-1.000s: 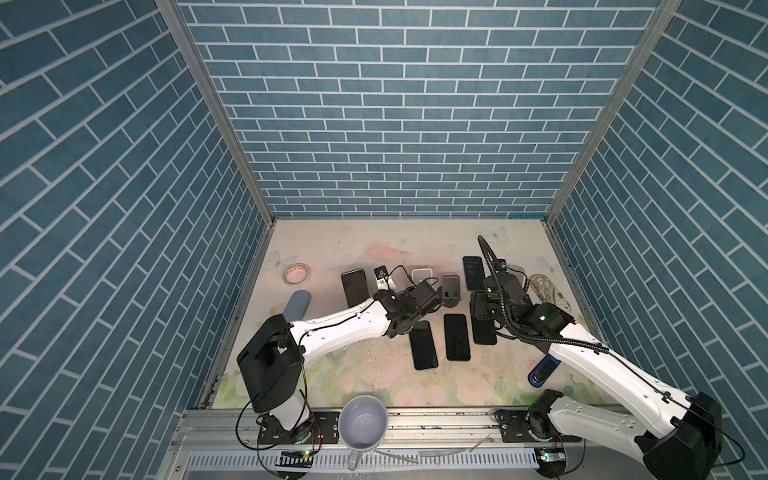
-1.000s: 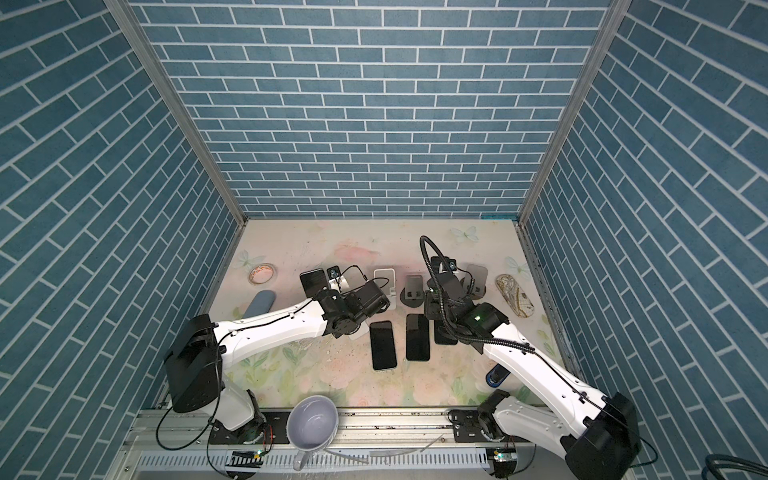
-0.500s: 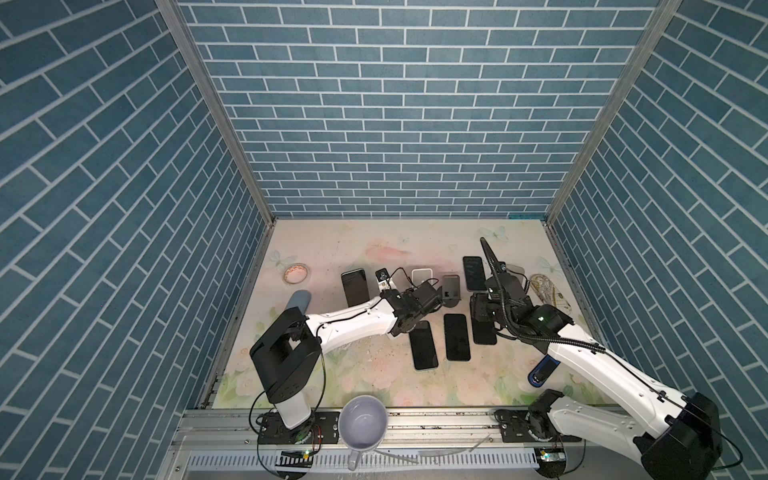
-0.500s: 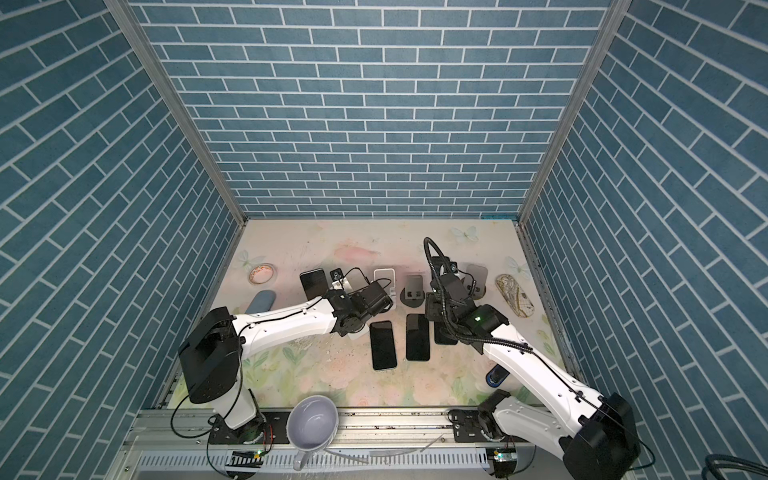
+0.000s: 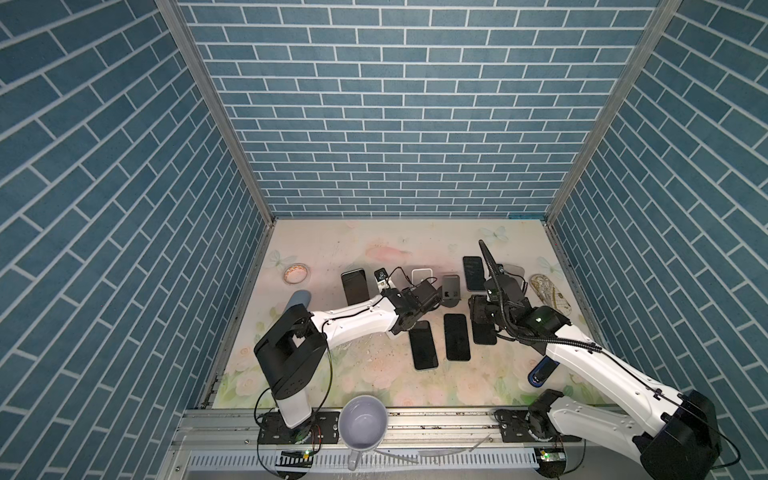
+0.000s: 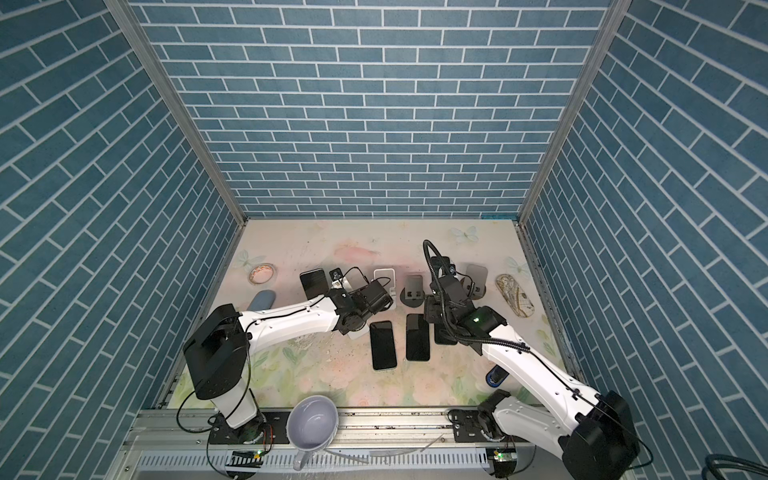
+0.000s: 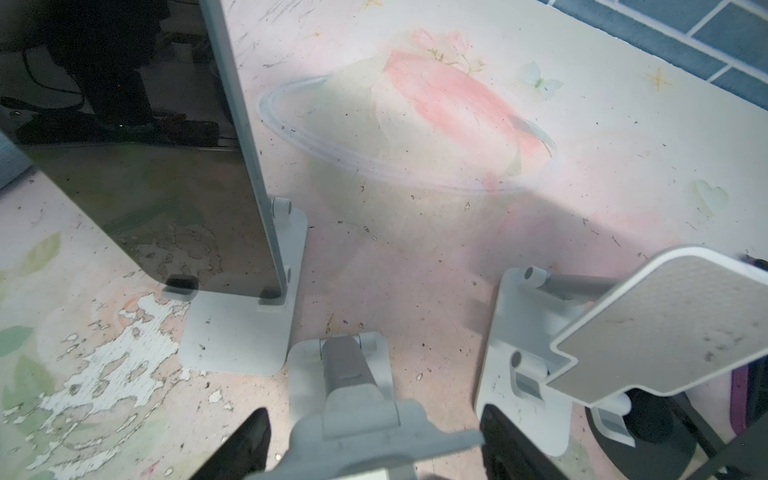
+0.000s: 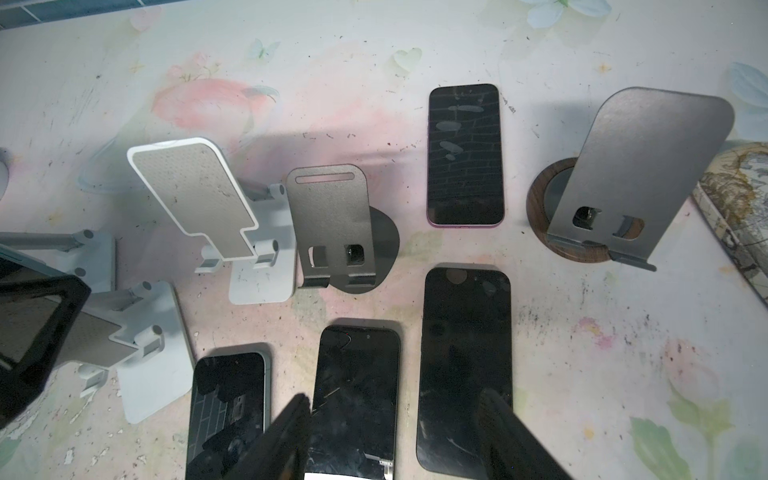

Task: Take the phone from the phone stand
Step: 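Move the left gripper toward the teal-framed phone on the white stand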

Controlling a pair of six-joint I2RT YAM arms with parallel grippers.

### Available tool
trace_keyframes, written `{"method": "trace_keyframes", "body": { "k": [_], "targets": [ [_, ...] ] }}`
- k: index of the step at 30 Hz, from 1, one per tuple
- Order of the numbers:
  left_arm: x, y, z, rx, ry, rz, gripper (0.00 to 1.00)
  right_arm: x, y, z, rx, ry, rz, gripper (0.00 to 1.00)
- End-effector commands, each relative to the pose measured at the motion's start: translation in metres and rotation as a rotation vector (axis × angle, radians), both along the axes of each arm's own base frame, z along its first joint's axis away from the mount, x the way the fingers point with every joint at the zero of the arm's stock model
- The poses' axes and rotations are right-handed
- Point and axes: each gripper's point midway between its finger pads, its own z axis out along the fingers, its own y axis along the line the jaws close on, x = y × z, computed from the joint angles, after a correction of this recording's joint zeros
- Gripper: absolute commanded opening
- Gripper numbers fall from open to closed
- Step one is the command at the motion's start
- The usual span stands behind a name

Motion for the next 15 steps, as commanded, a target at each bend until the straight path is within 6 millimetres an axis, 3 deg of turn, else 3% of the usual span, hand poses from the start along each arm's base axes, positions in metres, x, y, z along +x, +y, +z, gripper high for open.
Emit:
{"method": "trace_keyframes", "body": {
  "k": [1, 10, 15],
  "targets": [
    [-0.001, 0.009, -0.009, 0.044, 0.008, 0.014, 0.77, -0.001, 0.001, -0.011, -0.020, 0.017, 0.025, 0.65],
    [-0.006, 0.016, -0.011, 0.053, 0.012, 0.018, 0.68, 0.000, 0.004, -0.016, -0.022, 0.029, 0.034, 0.65],
    [-0.007, 0.019, -0.008, 0.067, 0.010, 0.018, 0.58, 0.001, 0.005, -0.018, -0.021, 0.038, 0.038, 0.65]
  ]
}}
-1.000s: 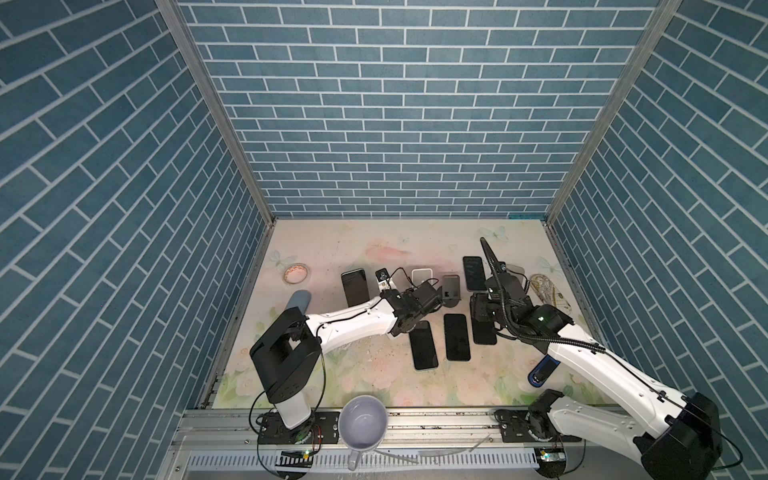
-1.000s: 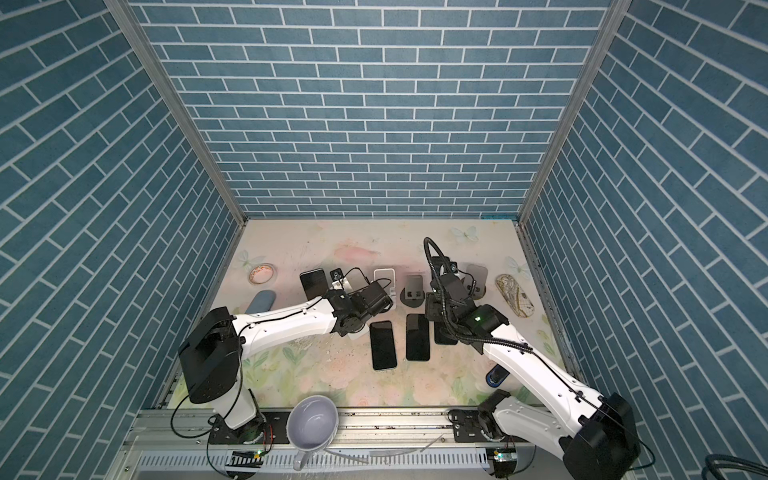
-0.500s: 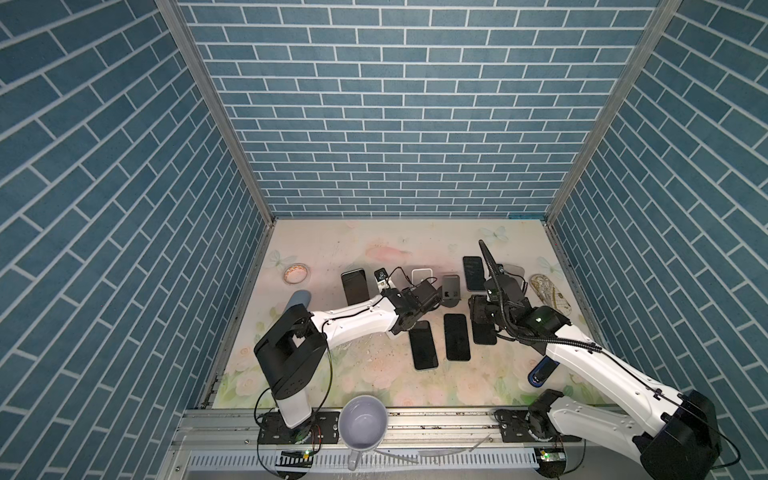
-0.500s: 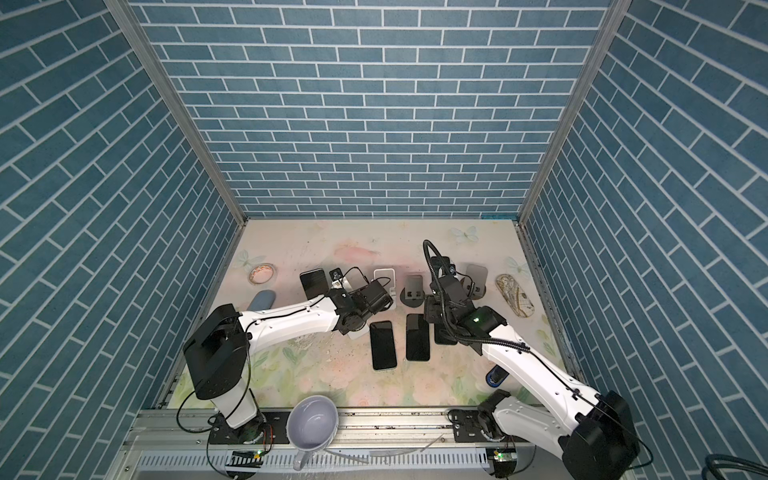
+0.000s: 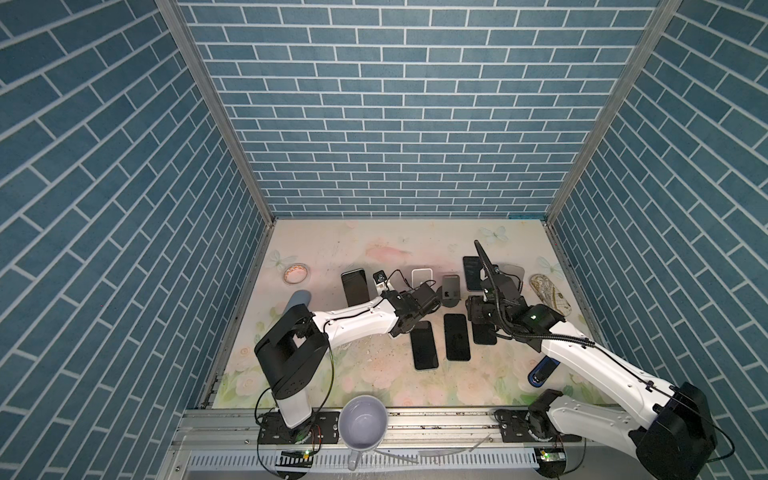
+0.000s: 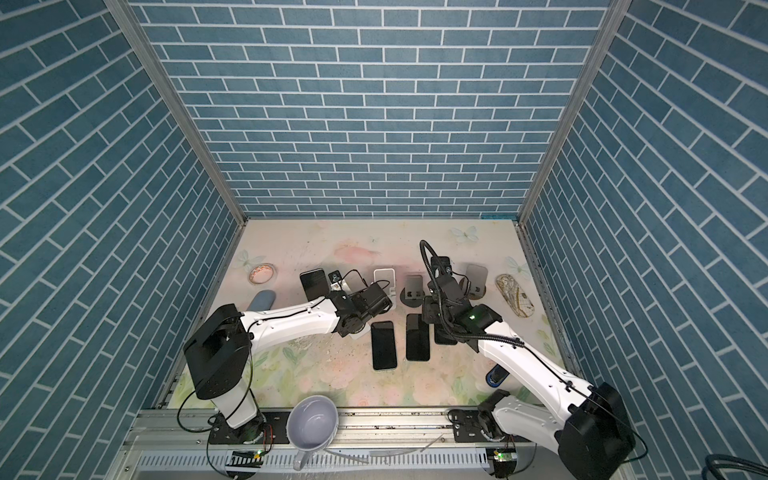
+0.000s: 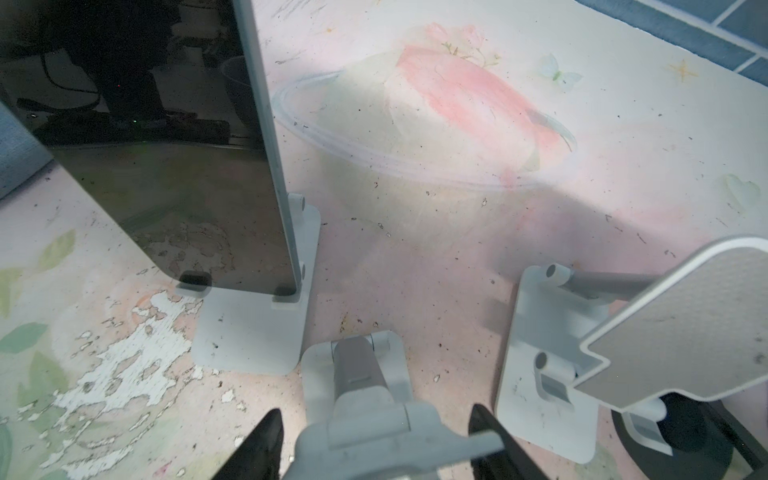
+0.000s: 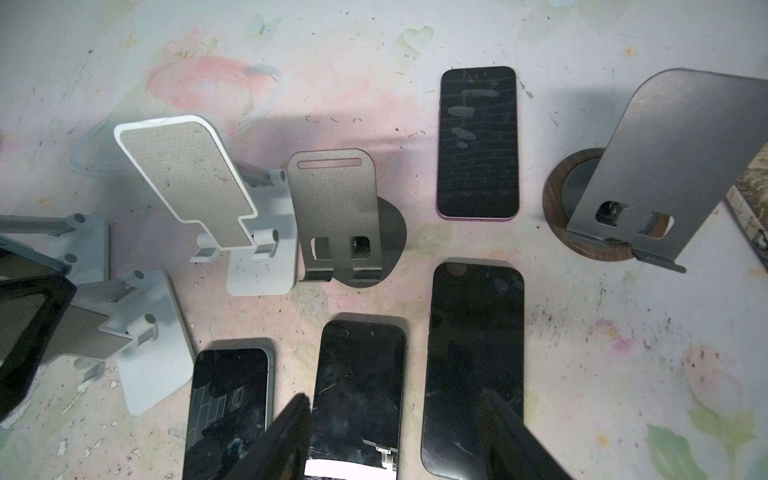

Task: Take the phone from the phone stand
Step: 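Move the left gripper toward the teal-framed phone on the white stand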

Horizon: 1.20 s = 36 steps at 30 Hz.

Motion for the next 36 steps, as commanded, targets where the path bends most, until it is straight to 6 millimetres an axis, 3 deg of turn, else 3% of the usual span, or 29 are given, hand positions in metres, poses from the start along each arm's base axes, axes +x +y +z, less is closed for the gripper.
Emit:
{"method": "trace_keyframes", "body": {
  "k": [1, 12, 19, 25, 36],
  "targets": [
    [-0.003, 0.012, 0.000, 0.046, 0.001, 0.006, 0.56, -0.001, -0.001, -0.008, -0.017, 0.010, 0.016, 0.65],
    [0.017, -0.019, 0.025, 0.117, -0.049, -0.242, 0.56, 0.001, -0.001, -0.009, -0.019, 0.011, 0.010, 0.65],
    [0.026, -0.019, 0.047, 0.224, -0.095, -0.345, 0.59, 0.001, 0.001, -0.010, -0.022, 0.020, 0.016, 0.65],
    [0.045, -0.019, 0.062, 0.257, -0.122, -0.425, 0.59, 0.004, 0.004, -0.011, -0.022, 0.027, 0.018, 0.65],
    [0.094, -0.016, 0.061, 0.168, -0.156, -0.495, 0.59, 0.008, 0.009, -0.009, -0.025, 0.043, 0.026, 0.65]
  ]
}}
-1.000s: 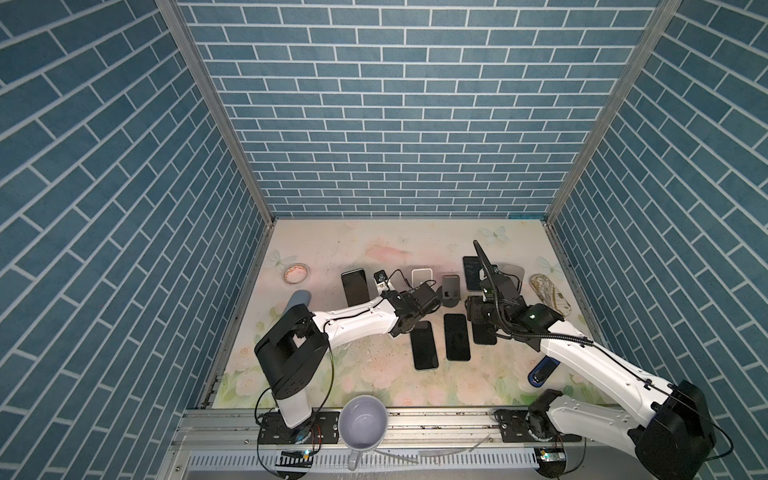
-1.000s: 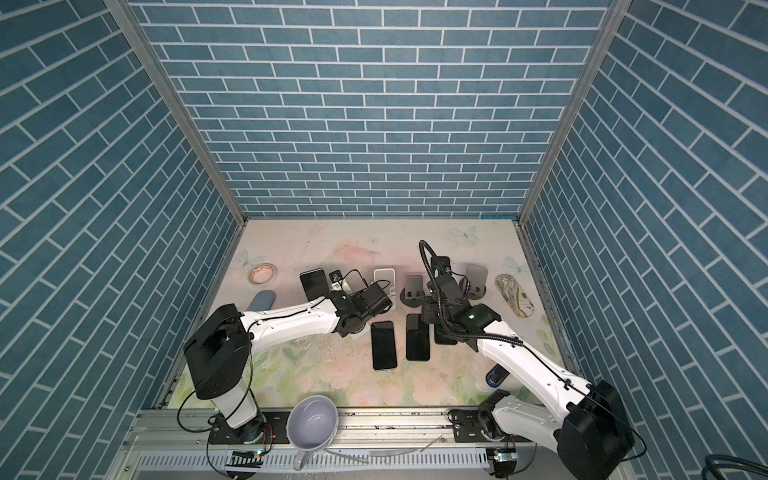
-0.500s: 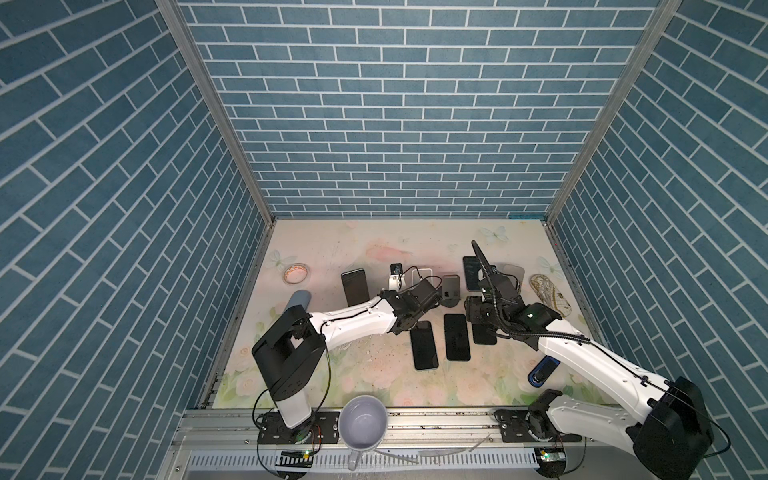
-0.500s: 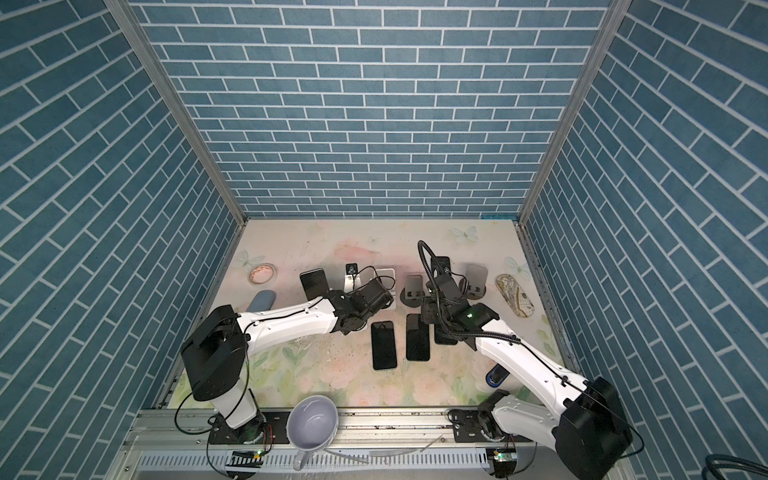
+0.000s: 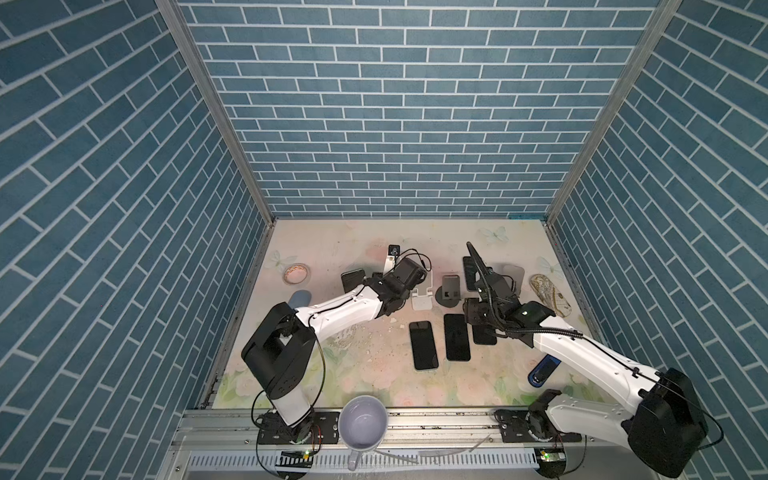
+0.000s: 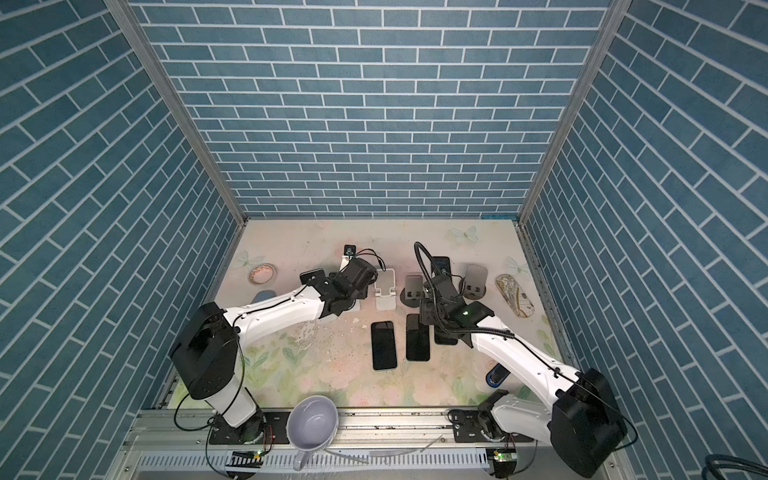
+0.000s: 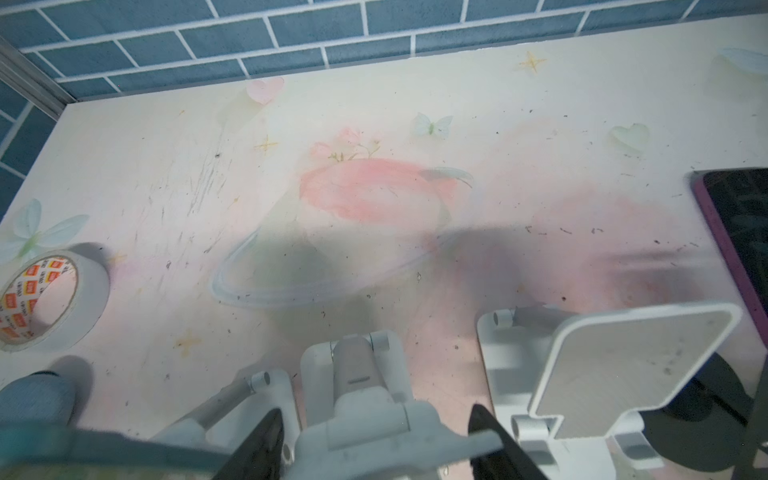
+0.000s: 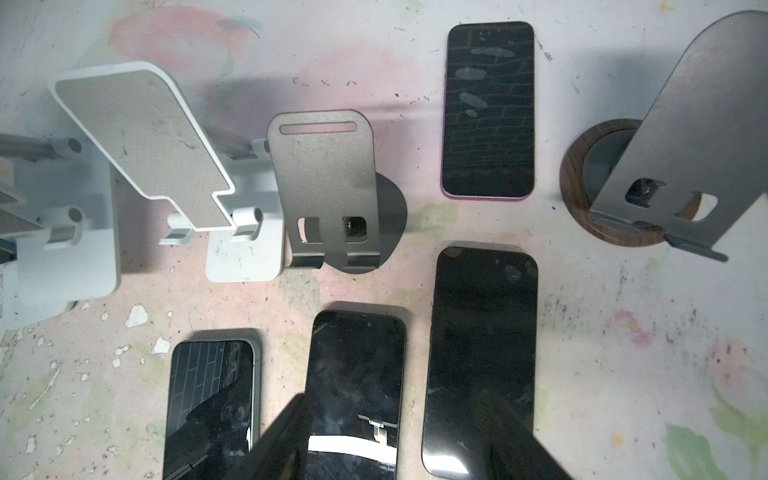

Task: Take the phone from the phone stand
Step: 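Move the left gripper toward the teal-framed phone on the white stand, then lower the left gripper onto the phone's top edge and close it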

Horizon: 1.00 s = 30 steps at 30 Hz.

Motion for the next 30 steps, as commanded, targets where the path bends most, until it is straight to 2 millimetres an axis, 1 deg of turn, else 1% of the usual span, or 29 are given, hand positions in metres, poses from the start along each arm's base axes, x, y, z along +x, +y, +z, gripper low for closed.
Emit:
{"method": "trace_keyframes", "body": {
  "k": [1, 3, 6, 10, 13, 17, 21, 25, 30],
  "targets": [
    [0.026, -0.011, 0.019, -0.068, -0.059, -0.049, 0.59, 0.006, 0.005, 0.012, 0.005, -0.016, 0.018, 0.65],
    [0.035, -0.009, 0.021, -0.083, -0.070, -0.045, 0.59, 0.007, 0.006, 0.013, 0.004, -0.016, 0.019, 0.65],
    [0.049, -0.006, 0.018, -0.113, -0.066, -0.049, 0.59, 0.009, 0.006, 0.016, 0.011, -0.023, 0.015, 0.65],
    [0.063, -0.002, 0.006, -0.134, -0.032, -0.044, 0.59, 0.012, 0.008, 0.020, 0.013, -0.031, 0.015, 0.65],
    [0.067, -0.002, -0.002, -0.125, -0.011, -0.045, 0.59, 0.013, 0.010, 0.019, 0.012, -0.029, 0.017, 0.65],
    [0.068, -0.005, -0.013, -0.121, 0.021, -0.049, 0.59, 0.014, 0.013, 0.016, 0.014, -0.015, 0.023, 0.65],
    [0.066, -0.004, -0.022, -0.119, 0.048, -0.039, 0.60, 0.013, 0.015, 0.014, 0.022, -0.007, 0.028, 0.64],
    [0.064, -0.002, -0.030, -0.119, 0.072, -0.021, 0.65, 0.012, 0.013, 0.014, 0.023, -0.011, 0.027, 0.64],
    [0.063, -0.001, -0.032, -0.123, 0.080, -0.012, 0.74, 0.010, 0.012, 0.016, 0.026, -0.016, 0.025, 0.64]
  ]
}}
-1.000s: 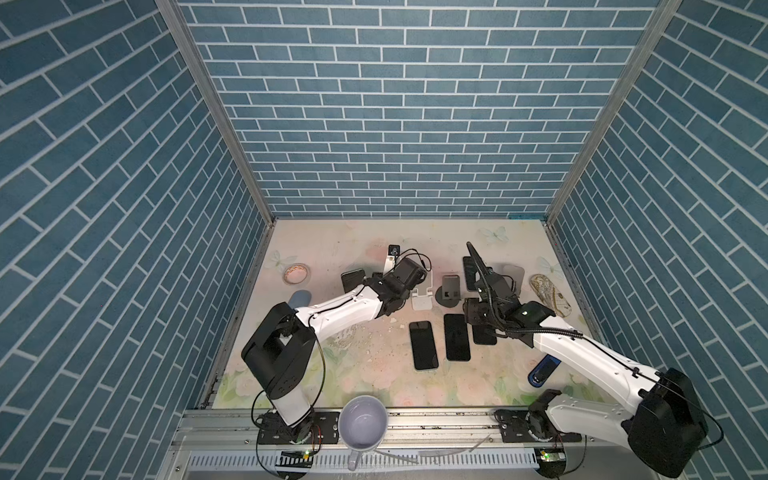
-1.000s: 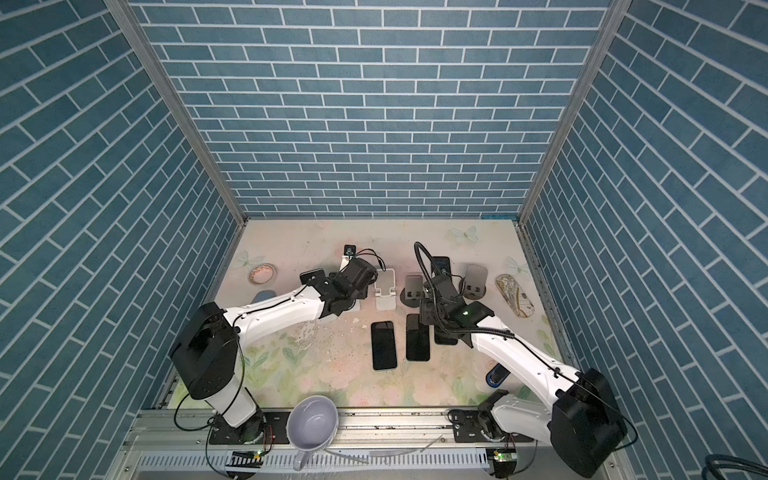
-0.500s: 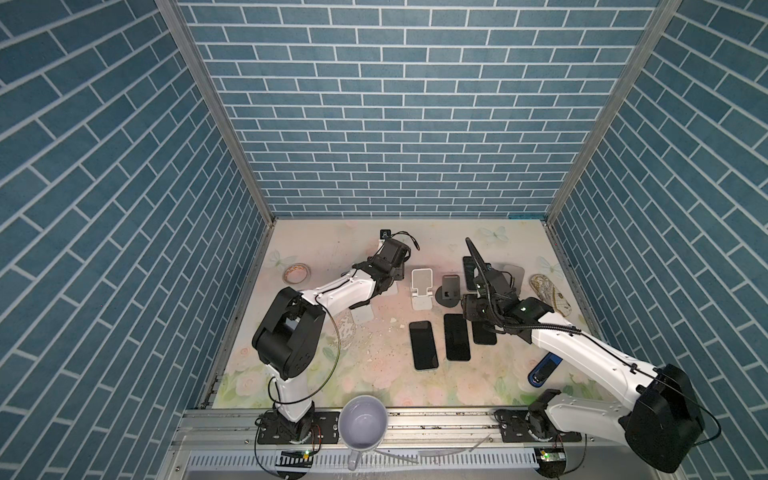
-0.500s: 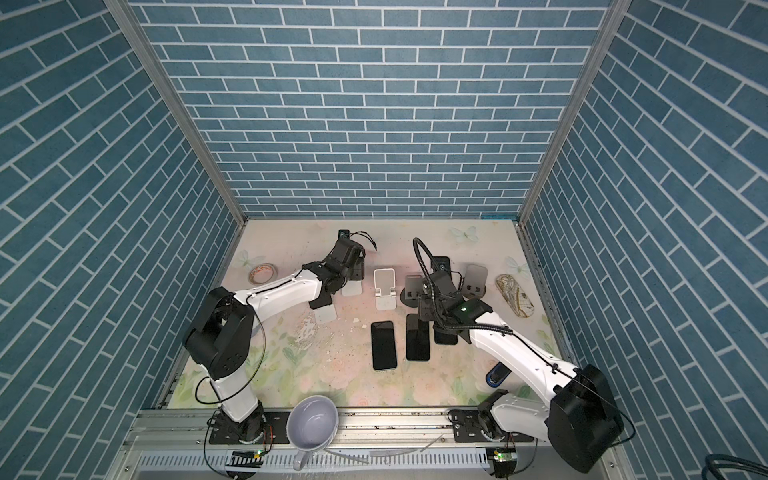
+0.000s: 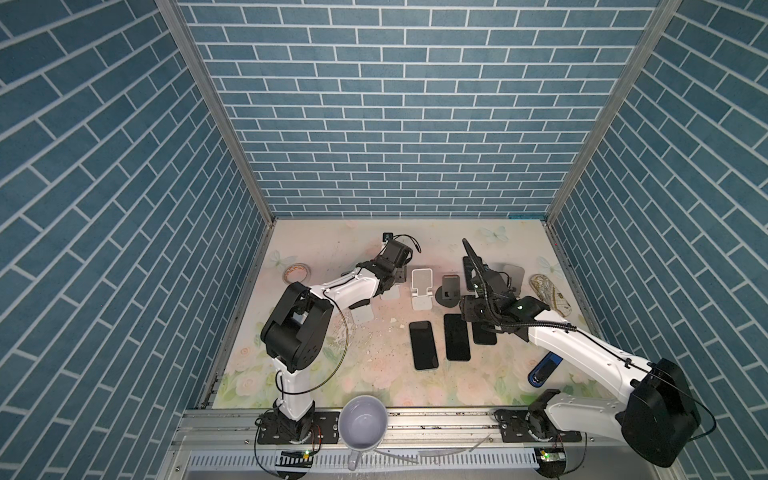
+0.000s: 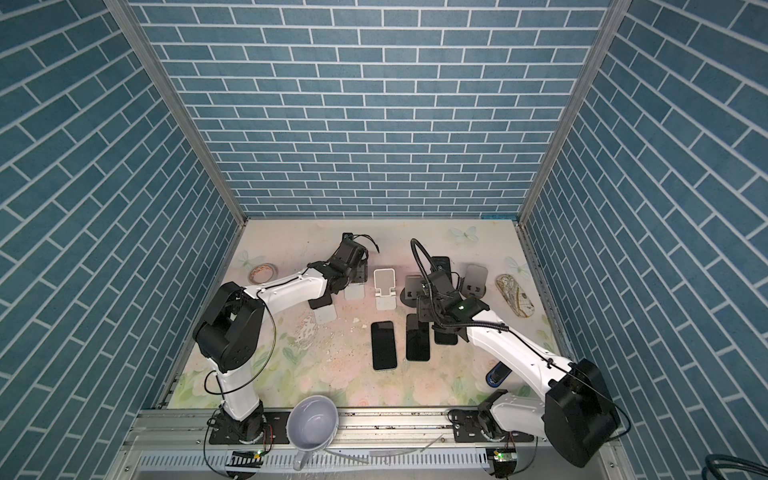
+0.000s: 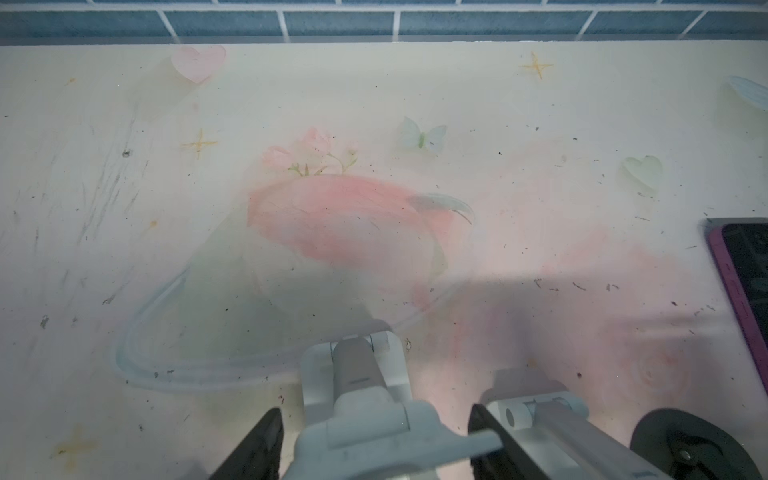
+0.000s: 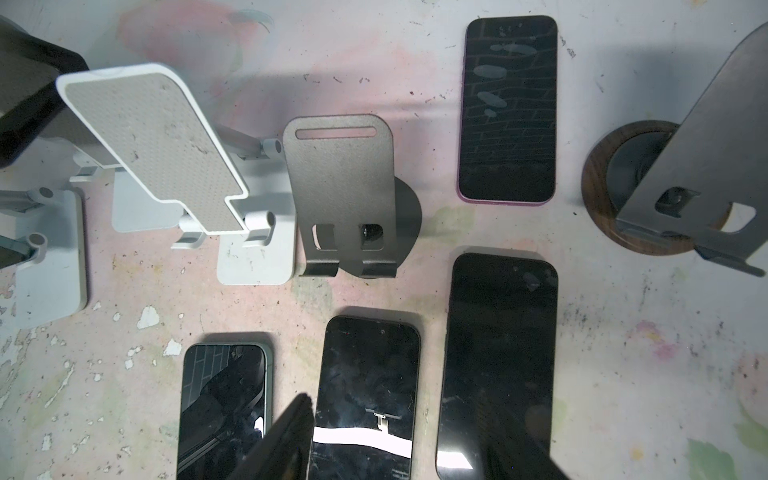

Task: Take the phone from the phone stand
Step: 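Lower the left gripper onto the phone's top edge and close it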

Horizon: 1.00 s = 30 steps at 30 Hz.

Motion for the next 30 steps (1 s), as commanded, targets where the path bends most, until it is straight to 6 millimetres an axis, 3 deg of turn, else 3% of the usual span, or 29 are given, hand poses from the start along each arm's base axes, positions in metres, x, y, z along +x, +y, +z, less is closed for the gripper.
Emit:
{"method": "trace_keyframes", "body": {
  "k": [1, 14, 17, 25, 30],
  "targets": [
    [0.003, -0.001, 0.004, -0.009, 0.007, 0.013, 0.77, 0.004, 0.001, 0.015, 0.016, -0.035, 0.009, 0.64],
    [0.006, -0.002, 0.050, -0.041, -0.032, 0.019, 0.99, 0.001, 0.003, 0.021, 0.033, -0.041, 0.020, 0.64],
    [0.003, -0.001, 0.062, -0.038, -0.053, 0.032, 1.00, 0.001, 0.003, 0.021, 0.034, -0.043, 0.020, 0.64],
    [-0.020, -0.002, 0.110, 0.037, -0.176, 0.077, 1.00, 0.000, 0.006, 0.015, 0.041, -0.020, 0.029, 0.66],
    [-0.042, 0.010, 0.134, 0.042, -0.261, 0.177, 1.00, 0.001, 0.006, 0.013, 0.041, -0.019, 0.022, 0.67]
  ]
}}
